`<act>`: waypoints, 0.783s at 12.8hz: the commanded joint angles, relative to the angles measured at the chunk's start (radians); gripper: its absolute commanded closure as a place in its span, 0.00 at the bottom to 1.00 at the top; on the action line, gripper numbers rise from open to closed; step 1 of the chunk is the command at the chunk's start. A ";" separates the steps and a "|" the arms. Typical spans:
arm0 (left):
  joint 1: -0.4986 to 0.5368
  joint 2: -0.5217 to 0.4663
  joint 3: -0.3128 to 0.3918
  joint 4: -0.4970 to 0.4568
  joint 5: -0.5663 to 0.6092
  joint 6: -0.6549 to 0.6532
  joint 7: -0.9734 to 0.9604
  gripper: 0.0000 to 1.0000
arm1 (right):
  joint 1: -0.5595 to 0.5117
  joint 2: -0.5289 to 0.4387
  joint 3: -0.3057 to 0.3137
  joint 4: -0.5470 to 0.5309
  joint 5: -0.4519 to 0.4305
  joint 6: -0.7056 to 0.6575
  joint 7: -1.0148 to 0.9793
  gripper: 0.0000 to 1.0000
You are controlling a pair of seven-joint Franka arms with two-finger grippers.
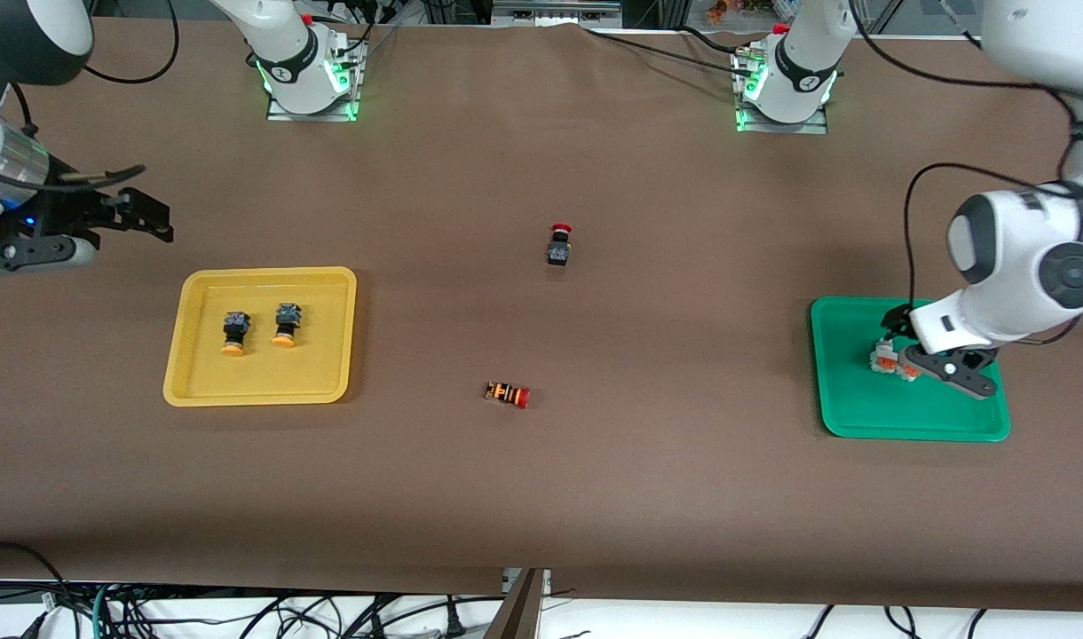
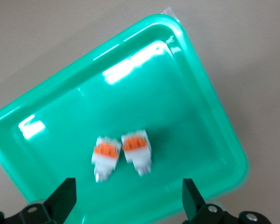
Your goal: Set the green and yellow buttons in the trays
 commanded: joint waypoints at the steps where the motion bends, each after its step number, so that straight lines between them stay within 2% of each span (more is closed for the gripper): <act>1: 0.002 -0.034 -0.006 0.112 0.006 -0.203 -0.029 0.00 | -0.019 0.000 0.012 0.079 -0.016 -0.101 -0.005 0.00; 4: 0.008 -0.074 -0.040 0.202 -0.028 -0.381 -0.169 0.00 | -0.019 -0.006 0.012 0.128 -0.012 -0.171 0.000 0.00; 6: 0.011 -0.109 -0.063 0.265 -0.057 -0.478 -0.326 0.00 | -0.017 -0.015 0.016 0.152 -0.015 -0.217 0.001 0.00; 8: 0.055 -0.152 -0.168 0.319 -0.045 -0.548 -0.454 0.00 | -0.017 -0.016 0.013 0.172 -0.021 -0.251 -0.002 0.00; 10: 0.131 -0.243 -0.269 0.318 -0.045 -0.553 -0.537 0.00 | -0.016 -0.016 0.012 0.174 -0.021 -0.271 -0.003 0.00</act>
